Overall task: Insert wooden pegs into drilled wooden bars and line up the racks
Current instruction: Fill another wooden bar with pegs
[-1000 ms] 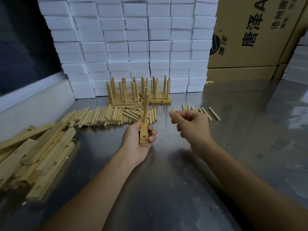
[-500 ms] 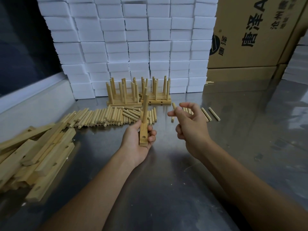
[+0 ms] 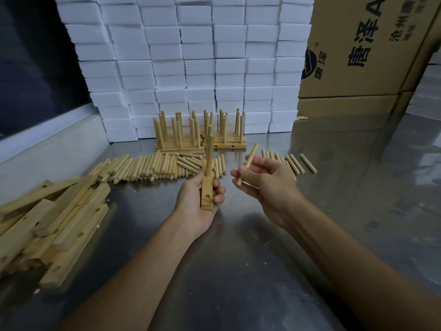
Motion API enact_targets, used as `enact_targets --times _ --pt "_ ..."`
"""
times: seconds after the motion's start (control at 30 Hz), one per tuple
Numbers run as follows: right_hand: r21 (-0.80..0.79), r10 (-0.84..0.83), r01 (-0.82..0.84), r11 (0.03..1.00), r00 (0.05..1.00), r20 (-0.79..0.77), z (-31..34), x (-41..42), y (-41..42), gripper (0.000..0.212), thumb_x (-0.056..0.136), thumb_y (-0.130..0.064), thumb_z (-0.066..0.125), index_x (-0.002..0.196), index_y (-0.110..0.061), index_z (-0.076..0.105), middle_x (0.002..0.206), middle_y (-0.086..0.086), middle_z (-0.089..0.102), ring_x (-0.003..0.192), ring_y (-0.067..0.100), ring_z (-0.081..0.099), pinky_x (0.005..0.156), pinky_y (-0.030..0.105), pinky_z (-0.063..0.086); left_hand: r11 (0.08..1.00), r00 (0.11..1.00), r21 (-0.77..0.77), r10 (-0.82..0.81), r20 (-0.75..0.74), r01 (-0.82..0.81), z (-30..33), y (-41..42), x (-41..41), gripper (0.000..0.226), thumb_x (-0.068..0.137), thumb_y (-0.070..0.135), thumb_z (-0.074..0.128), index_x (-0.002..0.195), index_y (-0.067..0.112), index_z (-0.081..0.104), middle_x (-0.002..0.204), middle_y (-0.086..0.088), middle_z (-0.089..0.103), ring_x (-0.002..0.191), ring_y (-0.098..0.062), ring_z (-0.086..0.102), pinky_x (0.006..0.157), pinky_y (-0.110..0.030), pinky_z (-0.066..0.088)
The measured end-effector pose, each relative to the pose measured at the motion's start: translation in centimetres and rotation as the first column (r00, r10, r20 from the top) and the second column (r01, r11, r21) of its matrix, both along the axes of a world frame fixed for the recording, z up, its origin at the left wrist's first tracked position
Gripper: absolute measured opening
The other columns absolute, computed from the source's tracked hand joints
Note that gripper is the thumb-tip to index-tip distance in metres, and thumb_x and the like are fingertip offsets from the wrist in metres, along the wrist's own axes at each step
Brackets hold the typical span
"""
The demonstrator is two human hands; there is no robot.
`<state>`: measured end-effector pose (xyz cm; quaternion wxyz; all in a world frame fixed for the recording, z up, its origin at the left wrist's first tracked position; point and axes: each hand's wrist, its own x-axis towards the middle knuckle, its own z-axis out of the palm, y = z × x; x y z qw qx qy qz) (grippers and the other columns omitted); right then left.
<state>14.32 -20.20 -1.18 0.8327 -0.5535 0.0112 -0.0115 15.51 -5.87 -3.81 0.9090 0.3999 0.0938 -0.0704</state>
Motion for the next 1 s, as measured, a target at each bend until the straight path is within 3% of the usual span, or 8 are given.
enact_targets --times 0.17,0.37,0.47,0.63,0.8,0.87,0.93,1.0 --pt "-0.089 0.087 -0.079 0.993 0.993 0.083 -0.1 -0.9 0.8 0.027 0.088 -0.001 0.07 0.111 0.003 0.057 0.081 0.014 0.074 0.077 0.023 0.076 0.061 0.028 0.06 1.0 1.0 -0.006 -0.002 0.001 0.002 -0.1 -0.2 0.2 0.026 0.105 0.023 0.039 0.111 0.004 0.056 0.071 -0.007 0.055 0.049 -0.013 0.053 0.041 -0.021 0.043" --pt "-0.182 0.096 -0.068 0.981 0.985 0.145 -0.6 -1.3 1.8 0.019 0.087 -0.001 0.071 0.104 -0.001 0.062 0.09 0.022 0.074 0.076 0.025 0.073 0.067 0.031 0.062 0.998 0.999 -0.051 -0.042 0.003 0.042 -0.2 -0.1 0.3 0.035 0.106 0.026 0.038 0.111 0.002 0.063 0.082 -0.011 0.071 0.059 -0.015 0.066 0.05 -0.023 0.052" --pt "-0.238 0.106 -0.066 0.969 0.982 0.157 -0.9 -1.3 2.2 0.019 0.086 0.002 0.072 0.102 0.001 0.063 0.095 0.025 0.071 0.082 0.028 0.073 0.068 0.03 0.062 0.997 0.999 -0.054 -0.051 -0.015 0.05 -0.4 -0.1 0.4 0.042 0.106 0.029 0.035 0.12 0.0 0.062 0.106 -0.017 0.07 0.068 -0.019 0.07 0.053 -0.024 0.053" --pt "-0.376 0.106 -0.026 0.926 0.976 0.192 -1.3 -1.1 2.3 0.017 0.084 0.001 0.075 0.099 0.001 0.067 0.09 0.018 0.074 0.082 0.027 0.074 0.073 0.034 0.063 0.999 0.999 -0.035 -0.019 -0.032 0.018 -0.5 0.0 0.4 0.042 0.106 0.03 0.035 0.115 0.002 0.064 0.094 -0.015 0.072 0.079 -0.022 0.071 0.066 -0.029 0.055" --pt "-0.573 0.22 -0.044 0.818 0.945 0.241 -0.8 -0.7 1.3 0.007 0.083 -0.002 0.077 0.089 -0.002 0.073 0.082 0.009 0.077 0.078 0.02 0.075 0.078 0.038 0.063 1.0 0.998 -0.026 -0.019 -0.061 0.018 -0.2 0.0 0.2 0.048 0.107 0.031 0.034 0.13 -0.004 0.056 0.121 -0.022 0.067 0.102 -0.029 0.067 0.08 -0.035 0.055" --pt "-0.649 0.264 -0.032 0.76 0.928 0.263 -0.5 -0.5 0.8 0.006 0.083 -0.003 0.077 0.089 -0.003 0.075 0.082 0.006 0.077 0.078 0.017 0.075 0.078 0.035 0.062 1.0 0.998 -0.022 -0.014 -0.063 0.013 -0.2 -0.1 0.3 0.047 0.107 0.031 0.035 0.134 -0.003 0.052 0.128 -0.023 0.063 0.109 -0.03 0.062 0.093 -0.038 0.053" --pt "-0.722 0.295 -0.011 0.692 0.917 0.269 -0.1 -0.3 0.3 0.009 0.082 -0.008 0.079 0.09 -0.006 0.077 0.081 0.004 0.077 0.075 0.013 0.074 0.072 0.028 0.061 1.0 0.998 -0.024 -0.009 -0.06 0.007 -0.3 -0.1 0.4 0.046 0.106 0.03 0.037 0.138 -0.001 0.048 0.122 -0.021 0.059 0.108 -0.03 0.053 0.103 -0.039 0.045" --pt "-0.792 0.332 -0.013 0.61 0.912 0.24 0.4 -0.3 -0.1 0.009 0.082 -0.016 0.081 0.09 -0.011 0.079 0.077 0.001 0.076 0.069 0.01 0.072 0.064 0.02 0.057 1.0 0.999 -0.021 -0.013 -0.042 0.012 -0.4 -0.1 0.6 0.043 0.106 0.029 0.037 0.14 0.004 0.045 0.109 -0.018 0.055 0.099 -0.029 0.052 0.09 -0.037 0.047"
